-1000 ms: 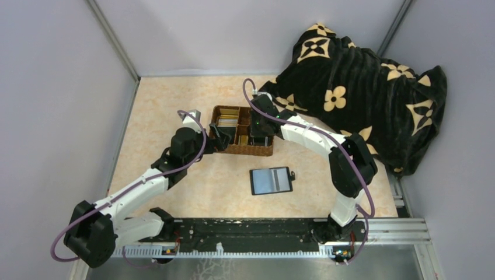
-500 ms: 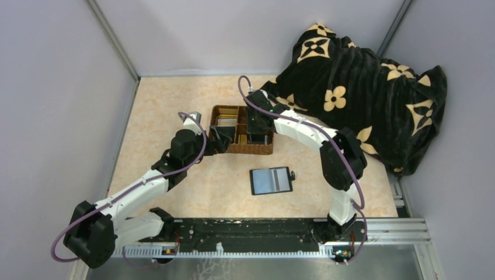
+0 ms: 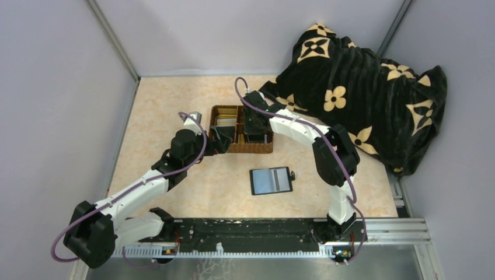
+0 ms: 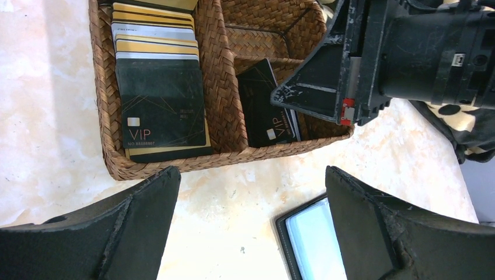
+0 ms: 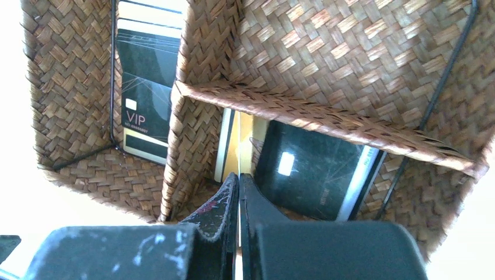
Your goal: Take the credit cards out of the card holder
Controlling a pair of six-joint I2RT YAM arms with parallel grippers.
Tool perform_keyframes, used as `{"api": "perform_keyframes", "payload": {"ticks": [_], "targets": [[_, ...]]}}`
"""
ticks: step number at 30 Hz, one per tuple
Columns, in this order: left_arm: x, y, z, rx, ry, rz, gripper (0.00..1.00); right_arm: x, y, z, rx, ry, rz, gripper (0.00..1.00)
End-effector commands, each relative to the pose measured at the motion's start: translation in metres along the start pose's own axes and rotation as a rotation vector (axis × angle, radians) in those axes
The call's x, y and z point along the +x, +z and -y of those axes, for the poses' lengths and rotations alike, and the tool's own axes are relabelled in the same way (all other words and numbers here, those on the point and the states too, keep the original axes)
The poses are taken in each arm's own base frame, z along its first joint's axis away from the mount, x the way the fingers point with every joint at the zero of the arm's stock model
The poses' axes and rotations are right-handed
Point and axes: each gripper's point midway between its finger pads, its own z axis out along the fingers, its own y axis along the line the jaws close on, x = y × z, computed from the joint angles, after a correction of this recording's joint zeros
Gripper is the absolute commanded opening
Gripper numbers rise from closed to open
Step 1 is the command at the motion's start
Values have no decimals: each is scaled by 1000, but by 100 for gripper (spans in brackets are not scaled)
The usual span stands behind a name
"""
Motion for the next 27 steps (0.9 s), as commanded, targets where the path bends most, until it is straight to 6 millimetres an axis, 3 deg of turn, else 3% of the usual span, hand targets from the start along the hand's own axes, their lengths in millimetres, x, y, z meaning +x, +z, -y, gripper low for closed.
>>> {"api": "perform_keyframes", "payload": {"ticks": [1, 8, 16, 27], "targets": [[-2, 0, 2, 16, 0, 10, 99, -17, 4, -26, -63, 0, 41, 0], [-3, -5, 0, 9, 9, 13, 99, -10, 14, -30, -80, -2, 22, 0], [2, -2, -3, 2, 12, 6, 99, -21, -1, -47, -134, -21, 49, 5], [6, -2, -4, 9, 18, -1, 99, -13, -5, -72, -219, -39, 35, 13]]}}
